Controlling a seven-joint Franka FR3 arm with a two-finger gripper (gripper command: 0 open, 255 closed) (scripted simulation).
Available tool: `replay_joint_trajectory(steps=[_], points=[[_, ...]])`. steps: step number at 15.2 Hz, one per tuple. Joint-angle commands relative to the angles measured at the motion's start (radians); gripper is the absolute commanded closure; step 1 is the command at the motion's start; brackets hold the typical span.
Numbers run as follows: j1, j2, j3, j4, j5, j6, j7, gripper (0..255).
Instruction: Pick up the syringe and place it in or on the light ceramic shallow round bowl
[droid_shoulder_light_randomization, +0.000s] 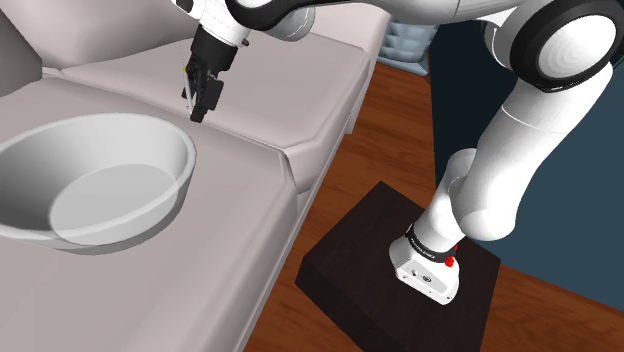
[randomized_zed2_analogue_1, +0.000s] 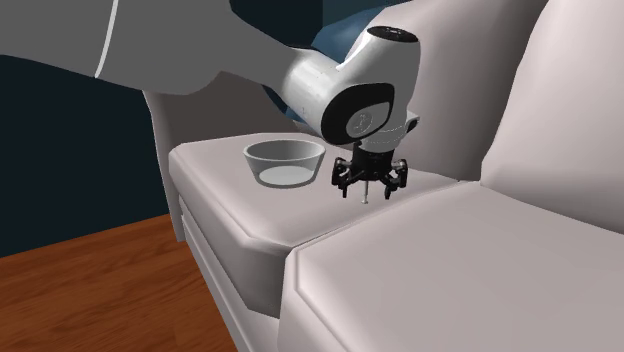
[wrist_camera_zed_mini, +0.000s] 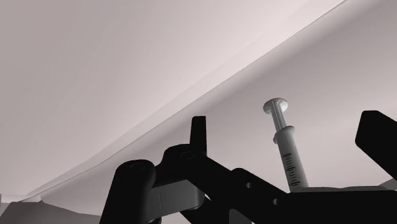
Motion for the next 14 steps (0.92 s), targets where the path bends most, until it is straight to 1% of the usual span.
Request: replay_joint_trajectory(steps=[1, 4, 5, 14], points=[[0.0, 0.0, 0.0, 0.0, 0.0, 0.001, 0.0, 0], [0.0, 0.0, 0.0, 0.0, 0.0, 0.001, 0.0, 0], [0.0, 0.0, 0.0, 0.0, 0.0, 0.001, 0.0, 255], [0.0, 0.0, 0.0, 0.0, 0.0, 0.001, 0.0, 255]])
